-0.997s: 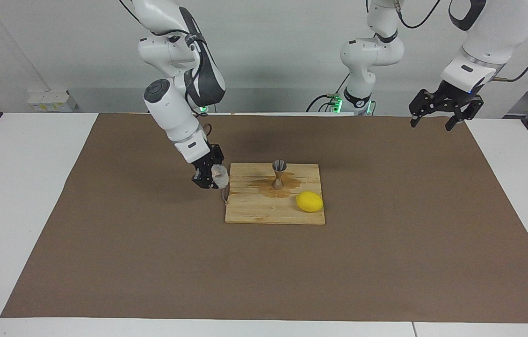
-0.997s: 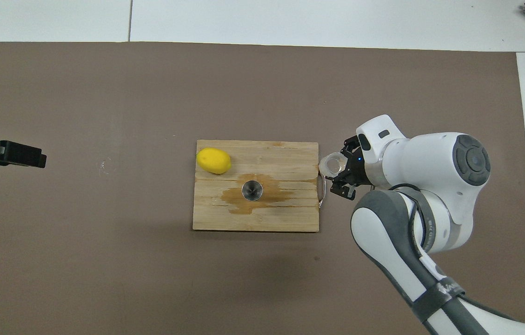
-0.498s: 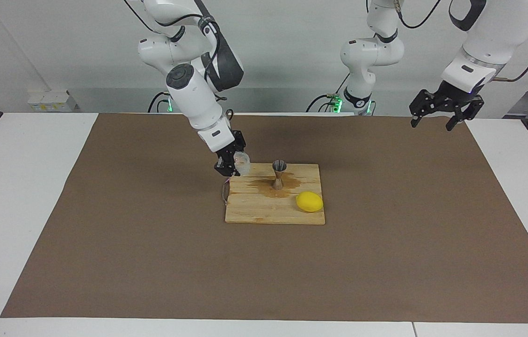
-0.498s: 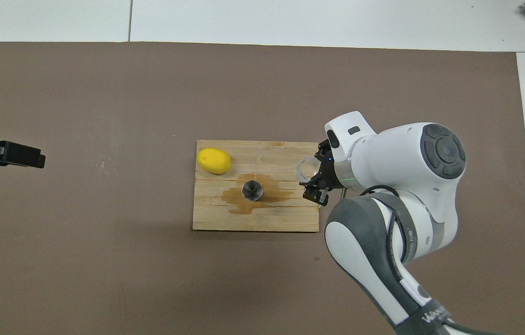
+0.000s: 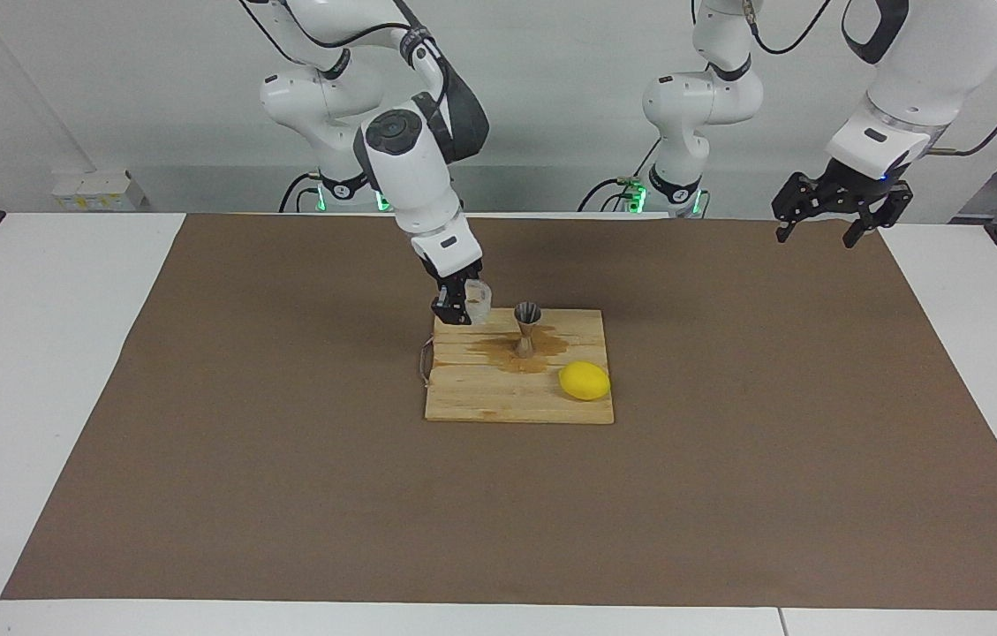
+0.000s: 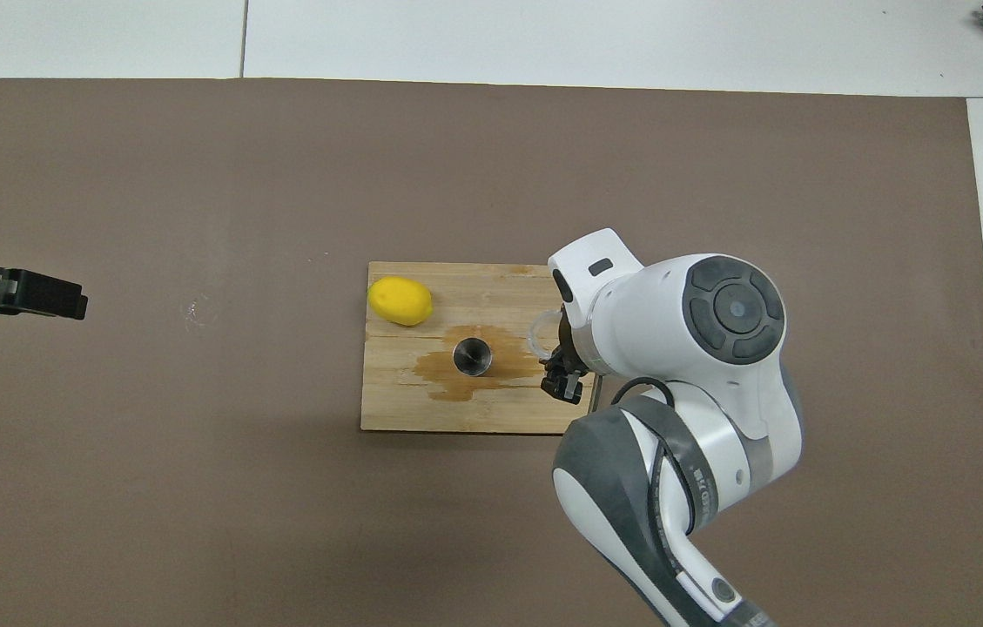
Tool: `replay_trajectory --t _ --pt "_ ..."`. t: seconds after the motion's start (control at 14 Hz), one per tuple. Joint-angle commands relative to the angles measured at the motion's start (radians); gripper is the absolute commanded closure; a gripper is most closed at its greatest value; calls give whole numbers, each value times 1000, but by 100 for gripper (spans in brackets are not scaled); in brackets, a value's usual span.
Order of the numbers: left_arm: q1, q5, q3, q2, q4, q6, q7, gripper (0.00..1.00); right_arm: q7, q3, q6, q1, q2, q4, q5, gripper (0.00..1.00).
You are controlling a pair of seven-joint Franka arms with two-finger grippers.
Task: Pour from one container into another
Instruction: 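Carry the white cup over the metal cup with the right gripper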
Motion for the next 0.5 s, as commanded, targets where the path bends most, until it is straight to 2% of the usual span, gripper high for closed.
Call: replay_trajectory --t 0.0,0.43 --pt "-4 15 -6 -11 -16 19 -7 0 33 1 -30 1 13 33 -40 57" --pt "-6 15 -6 -14 -18 15 -3 0 98 1 -86 61 82 120 -125 57"
